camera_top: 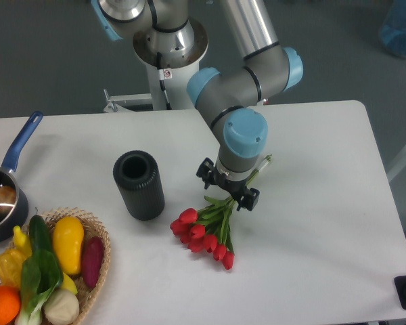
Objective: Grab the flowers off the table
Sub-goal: 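Lower the open gripper down onto the stems of the red tulips, then close the gripper around the tulip stems below the blooms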
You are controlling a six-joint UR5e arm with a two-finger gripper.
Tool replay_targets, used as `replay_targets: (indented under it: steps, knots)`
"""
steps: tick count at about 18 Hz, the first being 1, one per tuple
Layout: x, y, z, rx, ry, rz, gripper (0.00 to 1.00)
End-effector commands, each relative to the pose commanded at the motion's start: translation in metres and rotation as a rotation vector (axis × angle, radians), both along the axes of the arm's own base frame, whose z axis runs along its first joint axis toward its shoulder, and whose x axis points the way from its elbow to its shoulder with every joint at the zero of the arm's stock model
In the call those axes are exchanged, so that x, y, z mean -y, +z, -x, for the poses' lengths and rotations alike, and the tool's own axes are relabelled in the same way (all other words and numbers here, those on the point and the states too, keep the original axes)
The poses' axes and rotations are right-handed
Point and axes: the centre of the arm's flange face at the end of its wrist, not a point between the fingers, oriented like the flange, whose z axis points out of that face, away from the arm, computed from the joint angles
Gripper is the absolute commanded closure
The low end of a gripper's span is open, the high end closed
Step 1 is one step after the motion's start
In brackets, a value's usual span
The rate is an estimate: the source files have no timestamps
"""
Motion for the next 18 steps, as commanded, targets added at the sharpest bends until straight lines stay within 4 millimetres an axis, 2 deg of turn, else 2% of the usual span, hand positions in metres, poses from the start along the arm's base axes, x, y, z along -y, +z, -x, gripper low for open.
replay_targets:
  steps: [4,7,10,11,12,14,15,18]
  knots:
    - [-0.010,-0.006,0.001,0.026,0.031,-0.076,0.00]
    - [-0.017,-0.019,0.000,0.047,0.028,-0.106,0.00]
    - [-0.021,-0.017,0.002,0.051,0.024,-0.118,0.01]
    - [-0.021,-0.016,0.002,0.051,0.025,-0.125,0.22]
    - [-0.020,-0.015,0.003,0.051,0.024,-0.128,0.48]
    - [-0.020,-0.012,0.003,0.044,0.019,-0.128,0.77]
    - [-0.019,-0.008,0.003,0.036,0.019,-0.127,0.83]
    - [-0.019,-0.001,0.006,0.023,0.017,-0.130,0.84]
